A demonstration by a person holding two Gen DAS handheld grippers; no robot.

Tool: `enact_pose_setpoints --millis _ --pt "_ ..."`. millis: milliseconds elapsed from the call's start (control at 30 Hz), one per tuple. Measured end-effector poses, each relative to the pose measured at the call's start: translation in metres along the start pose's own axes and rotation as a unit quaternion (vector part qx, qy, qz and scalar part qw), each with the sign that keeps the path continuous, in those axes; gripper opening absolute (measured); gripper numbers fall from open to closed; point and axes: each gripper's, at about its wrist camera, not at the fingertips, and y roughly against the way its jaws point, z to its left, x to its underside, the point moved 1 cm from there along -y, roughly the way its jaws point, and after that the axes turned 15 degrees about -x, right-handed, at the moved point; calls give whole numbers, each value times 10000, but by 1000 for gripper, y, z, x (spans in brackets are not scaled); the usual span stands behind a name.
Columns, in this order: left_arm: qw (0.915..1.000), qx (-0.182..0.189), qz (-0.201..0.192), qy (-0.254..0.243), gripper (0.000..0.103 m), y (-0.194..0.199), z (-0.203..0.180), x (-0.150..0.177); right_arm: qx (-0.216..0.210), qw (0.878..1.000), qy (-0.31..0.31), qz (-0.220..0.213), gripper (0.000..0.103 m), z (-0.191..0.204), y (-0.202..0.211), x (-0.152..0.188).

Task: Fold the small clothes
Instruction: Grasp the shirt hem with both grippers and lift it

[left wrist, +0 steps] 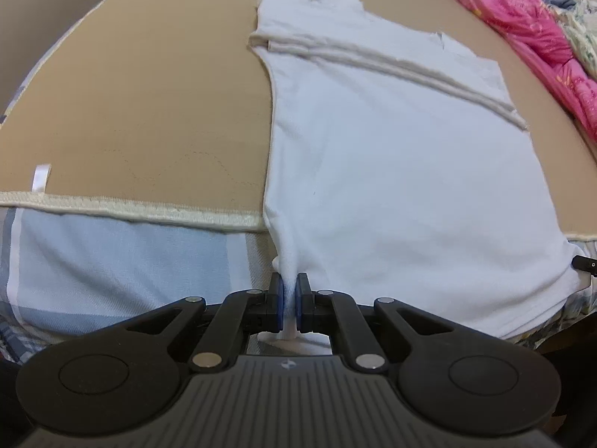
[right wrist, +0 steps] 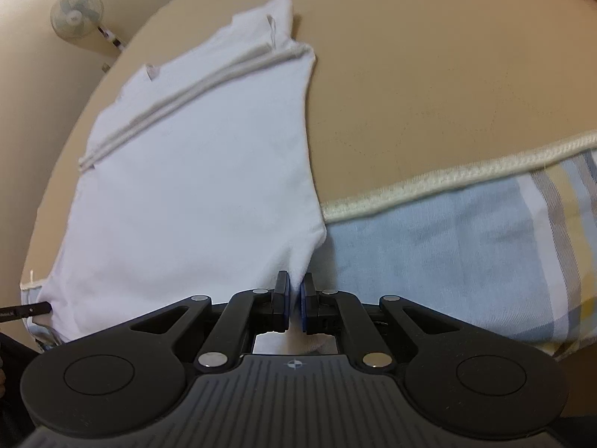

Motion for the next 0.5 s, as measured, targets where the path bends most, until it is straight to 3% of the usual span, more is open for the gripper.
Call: enact_pose_setpoints --millis 167,300,500 --pt "9982 193 -532 216 6 27 7 -4 -374 9972 76 -645 5 9 23 -8" --pt "9921 441 -1108 383 5 64 16 -8 -863 9869 220 -1346 4 28 61 -15" --pt "9719 934 -2030 746 4 140 46 -4 -1483 9613 523 -2260 3 60 122 -21"
